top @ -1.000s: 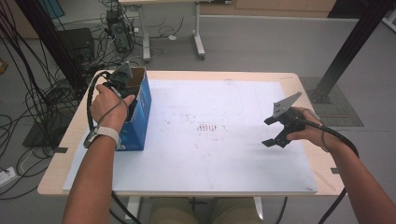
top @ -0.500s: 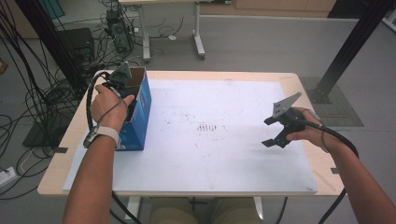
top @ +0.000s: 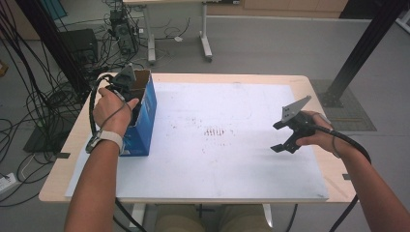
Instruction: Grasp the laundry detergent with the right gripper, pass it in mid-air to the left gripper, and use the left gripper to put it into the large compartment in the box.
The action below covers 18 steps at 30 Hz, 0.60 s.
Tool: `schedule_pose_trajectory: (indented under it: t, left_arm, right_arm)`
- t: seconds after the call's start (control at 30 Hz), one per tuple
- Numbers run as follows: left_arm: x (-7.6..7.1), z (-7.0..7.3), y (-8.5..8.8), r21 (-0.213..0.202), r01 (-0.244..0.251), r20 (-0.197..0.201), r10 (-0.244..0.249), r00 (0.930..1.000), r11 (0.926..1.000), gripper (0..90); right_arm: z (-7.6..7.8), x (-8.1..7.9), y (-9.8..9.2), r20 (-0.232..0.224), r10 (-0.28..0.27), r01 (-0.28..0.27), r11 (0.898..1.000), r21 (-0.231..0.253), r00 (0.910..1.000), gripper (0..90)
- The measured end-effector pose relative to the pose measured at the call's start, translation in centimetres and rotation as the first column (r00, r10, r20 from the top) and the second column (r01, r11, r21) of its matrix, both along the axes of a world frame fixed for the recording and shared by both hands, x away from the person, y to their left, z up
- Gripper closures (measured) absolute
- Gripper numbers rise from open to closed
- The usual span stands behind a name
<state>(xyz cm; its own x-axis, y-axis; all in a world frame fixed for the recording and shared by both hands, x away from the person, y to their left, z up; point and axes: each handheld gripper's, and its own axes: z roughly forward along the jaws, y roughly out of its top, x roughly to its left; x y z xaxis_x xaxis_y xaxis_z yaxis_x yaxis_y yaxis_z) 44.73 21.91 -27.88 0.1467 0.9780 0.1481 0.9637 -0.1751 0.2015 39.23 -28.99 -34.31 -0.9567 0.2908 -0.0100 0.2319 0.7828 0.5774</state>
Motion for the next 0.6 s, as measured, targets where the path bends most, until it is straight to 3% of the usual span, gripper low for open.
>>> schedule_pose_trajectory:
  t: [0.6]
  left_arm:
    - [0.06, -0.03, 0.05, -0.003, -0.005, -0.001, 0.005, 1.0, 1.0, 37.0]
  right_arm:
    - [-0.05, 0.06, 0.11, 0.0, 0.004, -0.004, 1.0, -0.005, 1.0, 10.6]
